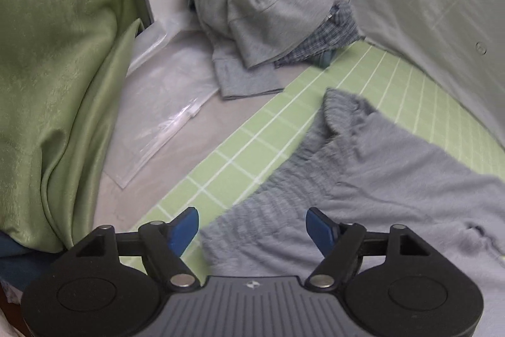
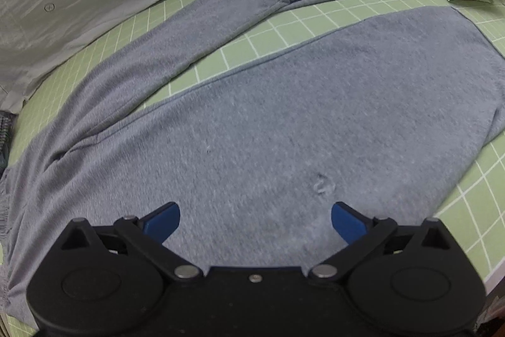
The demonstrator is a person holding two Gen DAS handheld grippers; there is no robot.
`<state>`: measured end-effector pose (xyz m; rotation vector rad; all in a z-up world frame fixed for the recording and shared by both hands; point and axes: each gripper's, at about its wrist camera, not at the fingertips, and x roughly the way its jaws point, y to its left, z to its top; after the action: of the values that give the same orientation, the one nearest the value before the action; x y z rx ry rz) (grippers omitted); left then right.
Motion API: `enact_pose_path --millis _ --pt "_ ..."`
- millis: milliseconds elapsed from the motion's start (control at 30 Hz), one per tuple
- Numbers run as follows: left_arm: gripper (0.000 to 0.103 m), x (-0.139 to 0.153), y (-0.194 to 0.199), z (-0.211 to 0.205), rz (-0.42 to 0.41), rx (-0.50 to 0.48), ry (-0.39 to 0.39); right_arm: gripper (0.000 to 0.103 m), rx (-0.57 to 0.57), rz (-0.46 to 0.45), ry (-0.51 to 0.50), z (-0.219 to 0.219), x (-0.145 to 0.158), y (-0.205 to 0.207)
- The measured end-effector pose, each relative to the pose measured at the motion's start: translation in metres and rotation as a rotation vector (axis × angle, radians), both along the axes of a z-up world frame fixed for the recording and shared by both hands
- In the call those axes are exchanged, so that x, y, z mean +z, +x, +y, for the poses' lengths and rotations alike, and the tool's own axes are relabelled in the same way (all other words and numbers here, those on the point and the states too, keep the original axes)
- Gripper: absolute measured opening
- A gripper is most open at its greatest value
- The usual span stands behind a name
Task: Fold clothes
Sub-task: 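Grasp the sweatpants waistband cuff with the left gripper and lift it, then lower the waistband onto the mat and open the left gripper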
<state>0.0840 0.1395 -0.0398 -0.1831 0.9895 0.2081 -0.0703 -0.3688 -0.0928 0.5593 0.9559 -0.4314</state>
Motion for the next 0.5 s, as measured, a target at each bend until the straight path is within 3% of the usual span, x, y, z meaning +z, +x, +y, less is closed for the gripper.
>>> enact_pose_path --millis 67,233,500 --pt "0.088 0.005 -0.002 -0.020 -0.004 0.005 -0.011 0.103 0.006 -0.042 0.006 -0.018 0.007 -0.001" --pt "0.094 -0.001 0.003 -0.079 0.016 -0.030 -0.044 0.103 -0.003 -0.133 0.028 -0.065 0.017 0.003" --pt "0.096 -0.052 0.028 -0.157 0.160 -0.038 -0.058 0.103 -0.114 -0.193 0.147 -0.175 -0.002 0.050"
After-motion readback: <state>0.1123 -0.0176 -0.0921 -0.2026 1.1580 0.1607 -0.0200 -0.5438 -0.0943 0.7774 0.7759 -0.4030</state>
